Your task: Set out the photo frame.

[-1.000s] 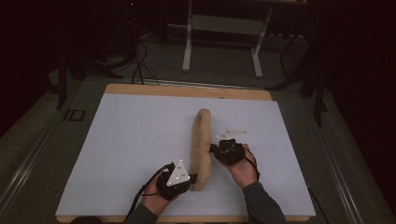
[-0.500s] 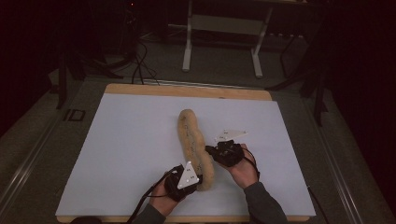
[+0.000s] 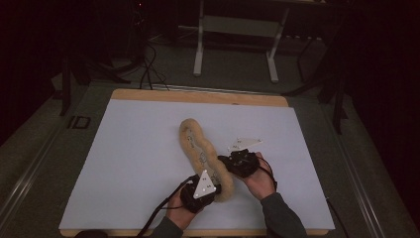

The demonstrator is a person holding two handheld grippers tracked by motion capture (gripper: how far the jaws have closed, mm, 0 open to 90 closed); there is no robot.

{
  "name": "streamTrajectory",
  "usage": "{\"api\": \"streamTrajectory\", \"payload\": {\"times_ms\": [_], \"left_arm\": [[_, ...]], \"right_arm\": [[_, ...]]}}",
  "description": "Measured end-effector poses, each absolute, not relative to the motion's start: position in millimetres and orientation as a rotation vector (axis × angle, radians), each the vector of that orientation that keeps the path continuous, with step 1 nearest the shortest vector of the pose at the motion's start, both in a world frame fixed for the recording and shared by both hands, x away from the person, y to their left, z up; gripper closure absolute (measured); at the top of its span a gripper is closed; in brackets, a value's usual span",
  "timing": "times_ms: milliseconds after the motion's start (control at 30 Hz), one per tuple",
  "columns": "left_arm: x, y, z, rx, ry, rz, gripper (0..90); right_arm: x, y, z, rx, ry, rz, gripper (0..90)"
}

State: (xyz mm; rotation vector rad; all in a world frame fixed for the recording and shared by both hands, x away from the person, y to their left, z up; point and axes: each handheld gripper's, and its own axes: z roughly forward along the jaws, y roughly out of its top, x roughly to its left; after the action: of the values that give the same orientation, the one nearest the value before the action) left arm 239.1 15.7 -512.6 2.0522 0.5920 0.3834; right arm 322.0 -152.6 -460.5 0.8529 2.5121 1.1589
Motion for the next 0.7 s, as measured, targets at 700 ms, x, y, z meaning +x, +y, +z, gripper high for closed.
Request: {"api": "streamTrajectory", "payload": {"times_ms": [700], "left_arm": [[241.9, 15.6, -515.4, 2.115, 0.563, 0.424, 87.4]], "right_arm": [[315.5, -152.6, -456.3, 0.821, 2.515, 1.139, 87.4]]}}
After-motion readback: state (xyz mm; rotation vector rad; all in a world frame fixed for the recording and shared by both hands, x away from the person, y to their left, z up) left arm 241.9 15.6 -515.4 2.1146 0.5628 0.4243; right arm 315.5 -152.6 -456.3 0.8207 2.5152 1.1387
